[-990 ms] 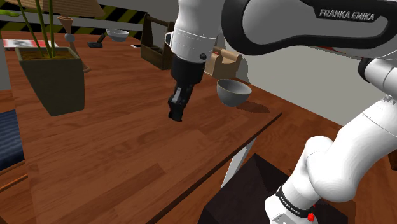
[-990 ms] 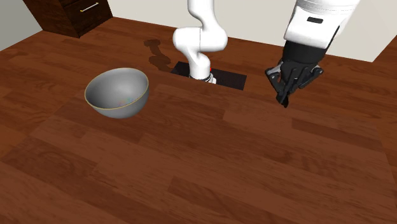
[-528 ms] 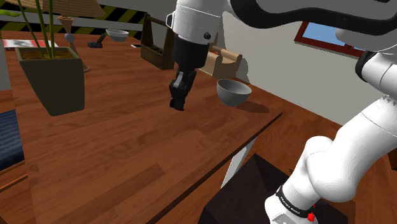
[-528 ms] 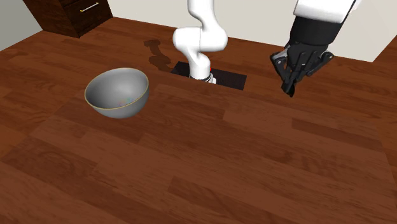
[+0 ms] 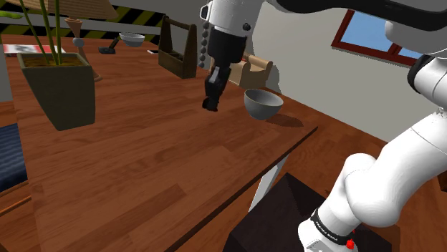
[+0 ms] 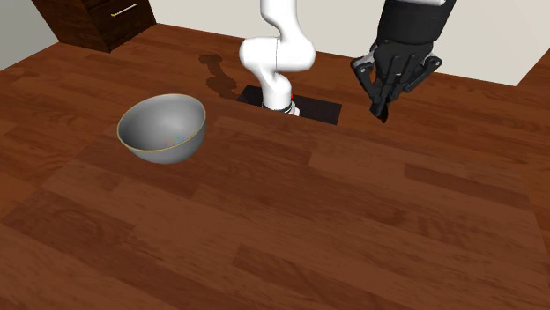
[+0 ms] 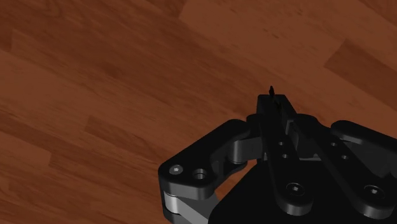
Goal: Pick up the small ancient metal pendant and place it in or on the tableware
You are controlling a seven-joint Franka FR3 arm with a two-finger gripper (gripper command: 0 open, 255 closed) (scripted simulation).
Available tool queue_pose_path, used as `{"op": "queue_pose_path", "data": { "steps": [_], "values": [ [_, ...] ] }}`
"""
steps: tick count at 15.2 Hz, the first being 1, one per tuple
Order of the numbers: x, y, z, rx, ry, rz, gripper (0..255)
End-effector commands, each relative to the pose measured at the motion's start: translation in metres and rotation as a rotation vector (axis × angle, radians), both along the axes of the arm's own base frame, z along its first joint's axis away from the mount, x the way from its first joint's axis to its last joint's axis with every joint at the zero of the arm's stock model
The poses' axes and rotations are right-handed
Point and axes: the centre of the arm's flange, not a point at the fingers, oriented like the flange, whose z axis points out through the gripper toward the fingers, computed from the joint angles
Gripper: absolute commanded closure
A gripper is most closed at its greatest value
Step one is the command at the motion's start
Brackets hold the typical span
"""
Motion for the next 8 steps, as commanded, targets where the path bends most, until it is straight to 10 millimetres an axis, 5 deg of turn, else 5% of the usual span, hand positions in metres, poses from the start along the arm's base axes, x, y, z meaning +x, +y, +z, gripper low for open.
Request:
{"op": "queue_pose_path", "data": {
  "steps": [1, 8],
  "values": [
    [0.003, -0.026, 0.001, 0.001, 0.000, 0.001, 255],
    [0.019, -0.117, 0.000, 0.001, 0.000, 0.001, 255]
  ]
}}
